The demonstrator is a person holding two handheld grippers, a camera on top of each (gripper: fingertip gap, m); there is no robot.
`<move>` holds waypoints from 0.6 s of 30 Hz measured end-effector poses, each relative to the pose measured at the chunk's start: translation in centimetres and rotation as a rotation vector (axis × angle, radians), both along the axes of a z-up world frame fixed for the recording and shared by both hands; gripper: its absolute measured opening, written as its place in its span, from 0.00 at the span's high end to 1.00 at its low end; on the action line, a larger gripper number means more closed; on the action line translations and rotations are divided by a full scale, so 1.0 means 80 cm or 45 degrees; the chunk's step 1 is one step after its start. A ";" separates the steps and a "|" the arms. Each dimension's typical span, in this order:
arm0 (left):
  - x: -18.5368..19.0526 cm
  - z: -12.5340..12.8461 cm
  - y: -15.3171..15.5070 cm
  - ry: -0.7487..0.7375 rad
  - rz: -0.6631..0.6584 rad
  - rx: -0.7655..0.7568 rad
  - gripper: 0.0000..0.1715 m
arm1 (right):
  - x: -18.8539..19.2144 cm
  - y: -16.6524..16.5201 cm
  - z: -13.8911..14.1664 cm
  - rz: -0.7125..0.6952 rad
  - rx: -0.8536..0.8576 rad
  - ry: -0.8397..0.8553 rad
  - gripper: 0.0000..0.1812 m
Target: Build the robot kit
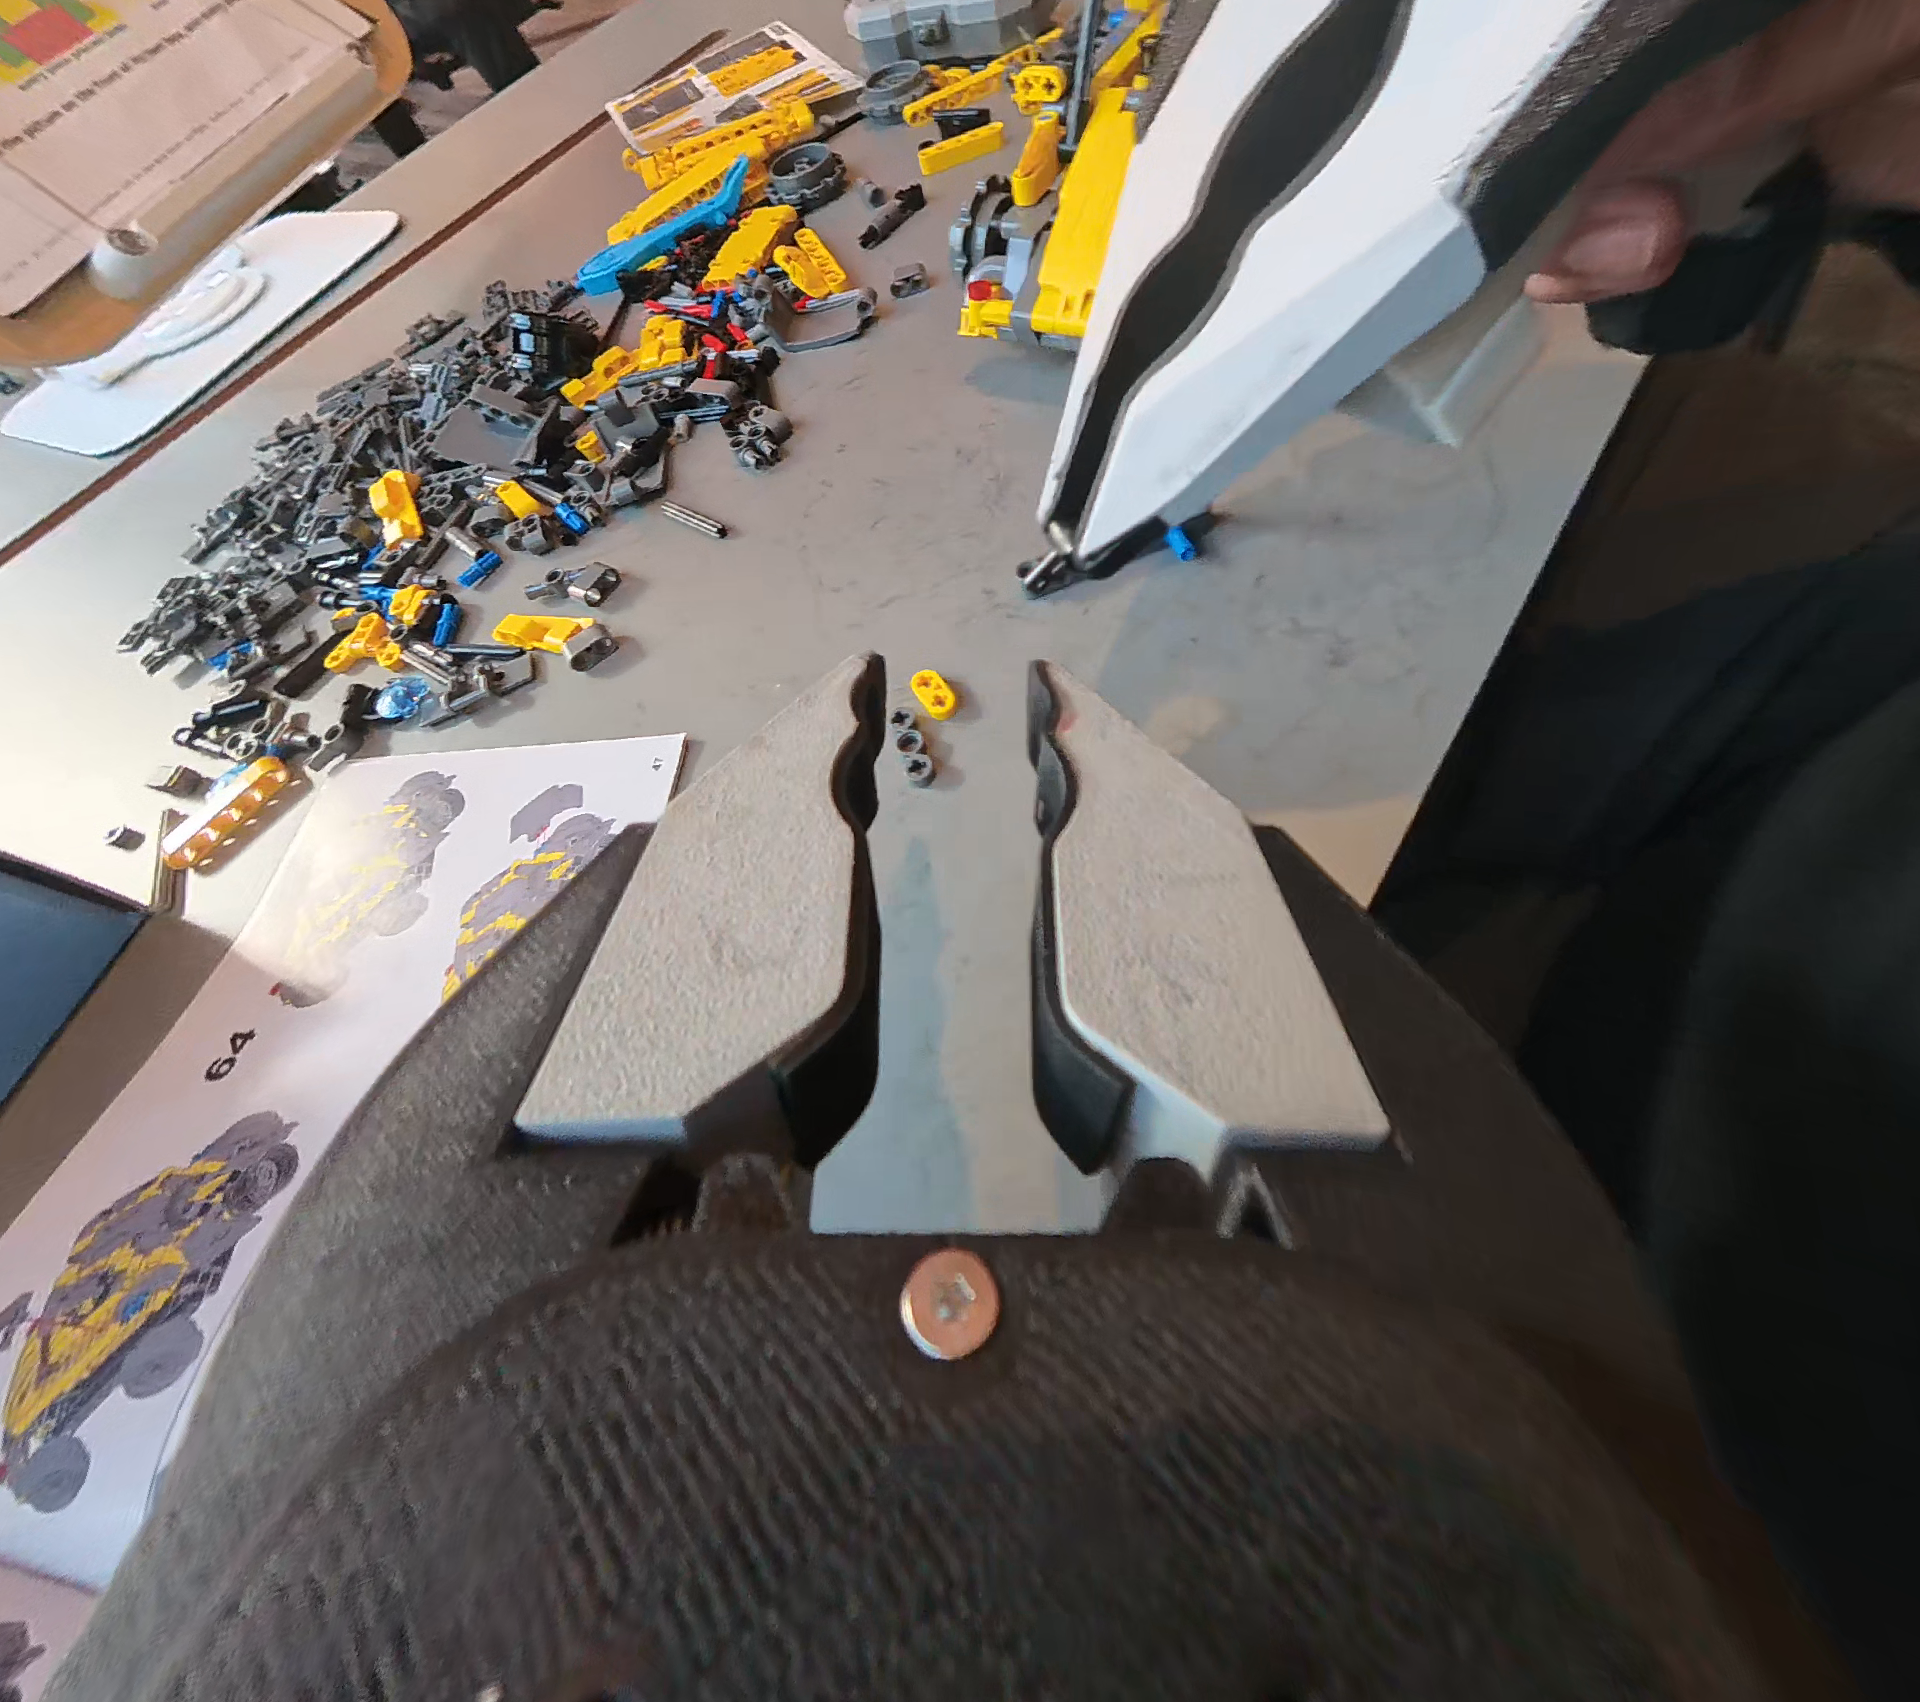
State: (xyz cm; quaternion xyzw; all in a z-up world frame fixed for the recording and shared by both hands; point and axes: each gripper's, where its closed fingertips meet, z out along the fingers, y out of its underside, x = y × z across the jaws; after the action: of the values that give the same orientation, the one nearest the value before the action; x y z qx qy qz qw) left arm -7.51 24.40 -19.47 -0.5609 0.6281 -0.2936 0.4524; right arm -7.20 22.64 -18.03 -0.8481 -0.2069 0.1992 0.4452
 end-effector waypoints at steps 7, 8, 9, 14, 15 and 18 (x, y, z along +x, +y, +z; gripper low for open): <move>0.000 -0.005 -0.006 0.043 -0.040 0.170 0.89 | -0.014 -0.005 -0.007 0.065 -0.041 0.023 0.96; 0.001 -0.005 -0.009 0.041 -0.050 0.179 0.90 | -0.014 -0.006 -0.007 0.066 -0.042 0.028 0.96; 0.002 -0.005 -0.011 0.038 -0.056 0.188 0.90 | -0.014 -0.007 -0.007 0.067 -0.044 0.032 0.96; 0.005 -0.004 -0.023 0.026 -0.111 0.252 0.94 | -0.012 -0.009 -0.006 0.068 -0.051 0.071 0.96; 0.005 -0.004 -0.025 0.024 -0.116 0.265 0.94 | -0.013 -0.009 -0.005 0.070 -0.055 0.088 0.96; 0.006 -0.002 -0.029 0.018 -0.123 0.285 0.95 | -0.016 -0.010 -0.005 0.081 -0.076 0.133 0.96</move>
State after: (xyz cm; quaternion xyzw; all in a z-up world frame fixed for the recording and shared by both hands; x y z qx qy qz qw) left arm -7.05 22.08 -19.66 -0.4782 0.6863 -0.2392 0.4932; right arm -8.52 21.86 -18.46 -0.8424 -0.2042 0.2633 0.4234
